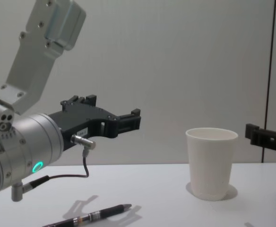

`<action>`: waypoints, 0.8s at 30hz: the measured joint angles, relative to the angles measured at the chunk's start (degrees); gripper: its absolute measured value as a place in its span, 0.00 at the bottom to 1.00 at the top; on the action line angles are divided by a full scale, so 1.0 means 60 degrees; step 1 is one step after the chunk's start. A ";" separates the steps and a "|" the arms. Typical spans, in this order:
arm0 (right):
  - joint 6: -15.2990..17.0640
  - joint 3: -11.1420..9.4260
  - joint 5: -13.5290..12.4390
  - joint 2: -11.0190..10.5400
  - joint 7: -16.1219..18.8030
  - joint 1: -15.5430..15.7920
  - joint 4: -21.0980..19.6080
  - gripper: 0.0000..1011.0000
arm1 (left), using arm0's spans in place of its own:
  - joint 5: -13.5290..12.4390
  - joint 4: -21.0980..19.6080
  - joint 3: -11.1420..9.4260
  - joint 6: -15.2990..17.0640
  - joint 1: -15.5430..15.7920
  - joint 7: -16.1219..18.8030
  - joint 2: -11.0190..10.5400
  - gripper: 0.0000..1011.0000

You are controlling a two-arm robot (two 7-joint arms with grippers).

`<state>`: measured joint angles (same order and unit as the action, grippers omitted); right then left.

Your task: Place the pen into the pen holder.

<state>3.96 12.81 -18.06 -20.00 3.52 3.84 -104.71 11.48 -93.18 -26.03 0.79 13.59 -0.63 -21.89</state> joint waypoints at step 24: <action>0.0950 -0.0116 -0.0647 0.0524 -0.1506 0.0031 -0.0369 0.99 | 0.0000 0.0000 0.0000 0.0000 0.0000 0.0000 0.0000 0.99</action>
<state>9.67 12.11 -21.95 -16.85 -5.52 4.03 -106.92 11.48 -93.17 -26.03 0.79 13.59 -0.62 -21.89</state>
